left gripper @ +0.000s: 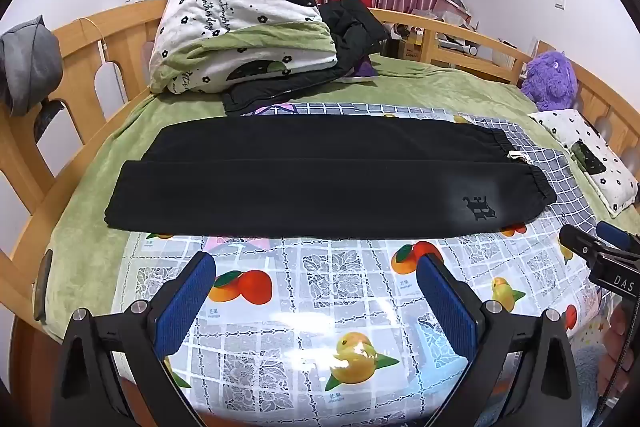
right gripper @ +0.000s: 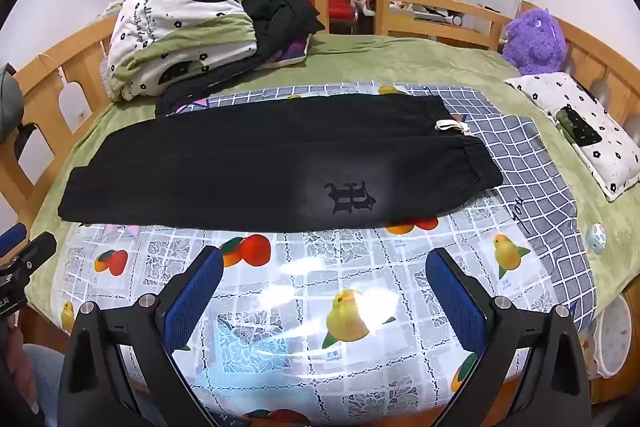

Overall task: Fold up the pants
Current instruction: 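Move both tools toward the waistband of the black sweatpants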

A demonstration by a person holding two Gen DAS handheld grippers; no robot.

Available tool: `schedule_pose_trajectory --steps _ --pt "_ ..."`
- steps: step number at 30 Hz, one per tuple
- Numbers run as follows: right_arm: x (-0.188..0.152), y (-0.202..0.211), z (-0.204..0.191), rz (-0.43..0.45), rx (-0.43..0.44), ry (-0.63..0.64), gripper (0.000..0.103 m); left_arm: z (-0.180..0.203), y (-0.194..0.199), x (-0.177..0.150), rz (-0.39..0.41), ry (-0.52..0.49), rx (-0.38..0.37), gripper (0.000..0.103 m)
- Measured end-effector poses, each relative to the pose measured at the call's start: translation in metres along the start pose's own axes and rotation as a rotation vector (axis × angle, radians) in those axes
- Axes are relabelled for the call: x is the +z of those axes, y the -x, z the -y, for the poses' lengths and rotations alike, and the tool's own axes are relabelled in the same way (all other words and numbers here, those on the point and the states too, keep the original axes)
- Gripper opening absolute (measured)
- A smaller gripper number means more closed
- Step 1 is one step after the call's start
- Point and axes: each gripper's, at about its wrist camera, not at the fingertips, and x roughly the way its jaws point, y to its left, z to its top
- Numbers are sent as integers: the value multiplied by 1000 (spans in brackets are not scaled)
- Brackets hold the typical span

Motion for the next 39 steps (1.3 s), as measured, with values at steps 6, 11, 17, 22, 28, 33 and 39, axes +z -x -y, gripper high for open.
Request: schedule_pose_trajectory --steps 6,11,17,22,28,33,39 --pt "-1 1 0 1 2 1 100 -1 0 0 0 -1 0 101" --pt "-3 7 -1 16 5 -5 100 -1 0 -1 -2 -1 1 101" --pt "-1 4 0 11 5 -7 100 -1 0 -1 -2 1 0 101" --pt "-2 5 2 13 15 -9 100 -1 0 -1 -1 5 -16 101" --pt "0 7 1 30 56 -11 100 -11 0 4 17 68 -126 101" --pt "10 6 4 57 113 -40 99 -37 -2 29 64 95 -88 101" --pt "47 15 17 173 56 45 99 -88 -22 38 85 167 7 101"
